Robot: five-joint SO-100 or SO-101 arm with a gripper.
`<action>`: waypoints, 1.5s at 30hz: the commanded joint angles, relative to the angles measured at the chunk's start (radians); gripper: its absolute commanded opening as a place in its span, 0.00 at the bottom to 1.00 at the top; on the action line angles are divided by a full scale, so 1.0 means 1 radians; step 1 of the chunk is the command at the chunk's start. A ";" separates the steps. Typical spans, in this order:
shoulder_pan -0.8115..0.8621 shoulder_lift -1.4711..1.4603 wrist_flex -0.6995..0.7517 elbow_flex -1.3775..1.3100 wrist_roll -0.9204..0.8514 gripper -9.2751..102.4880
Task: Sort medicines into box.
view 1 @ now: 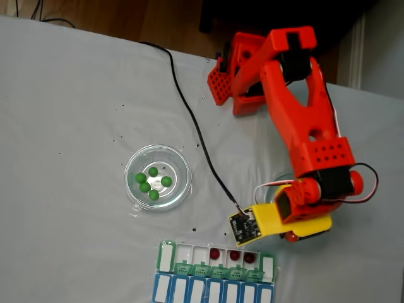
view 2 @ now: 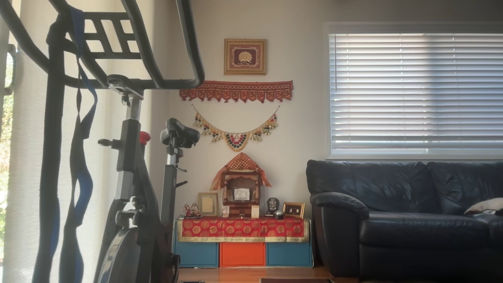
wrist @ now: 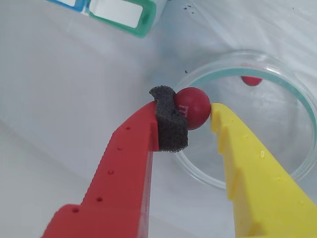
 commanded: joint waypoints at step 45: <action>0.388 -0.304 -0.247 -0.310 -0.155 0.09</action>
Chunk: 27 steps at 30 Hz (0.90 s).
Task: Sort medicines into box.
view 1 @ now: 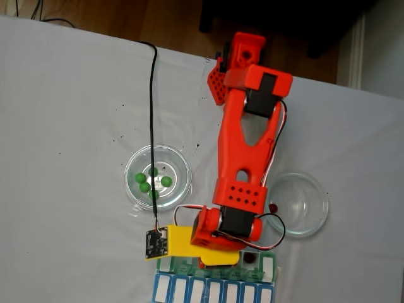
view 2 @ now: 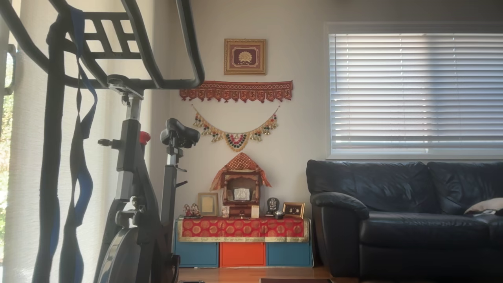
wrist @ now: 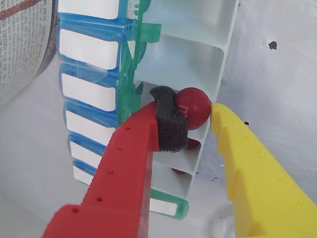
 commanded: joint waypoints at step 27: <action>0.034 -0.127 -0.067 -0.256 -0.126 0.09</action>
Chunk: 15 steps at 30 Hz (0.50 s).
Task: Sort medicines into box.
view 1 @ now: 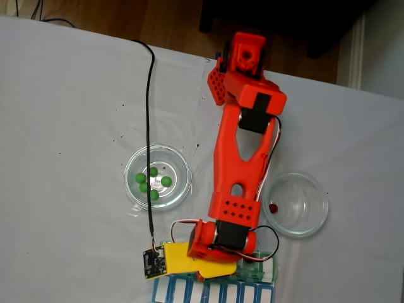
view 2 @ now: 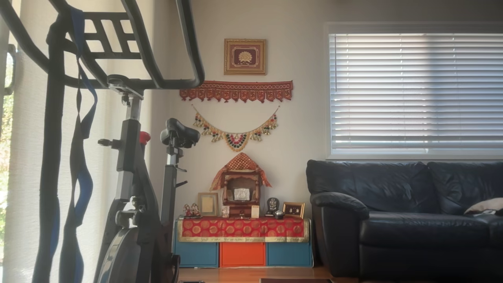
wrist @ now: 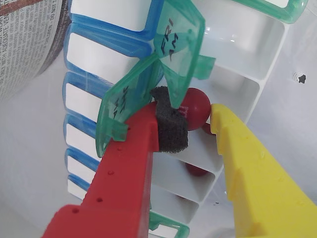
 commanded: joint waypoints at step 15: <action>0.032 0.040 -0.018 -0.103 -0.071 0.28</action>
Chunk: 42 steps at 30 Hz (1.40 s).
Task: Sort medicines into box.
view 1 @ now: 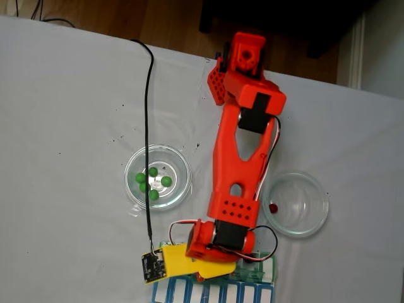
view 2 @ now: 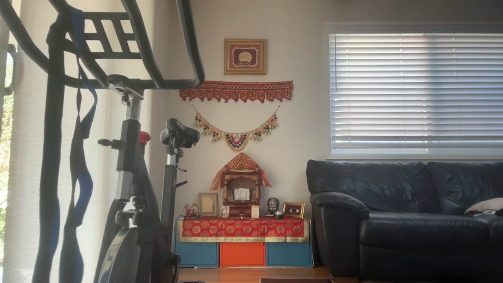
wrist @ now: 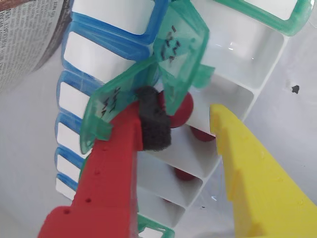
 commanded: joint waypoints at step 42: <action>-0.216 0.311 0.331 0.012 -0.015 0.09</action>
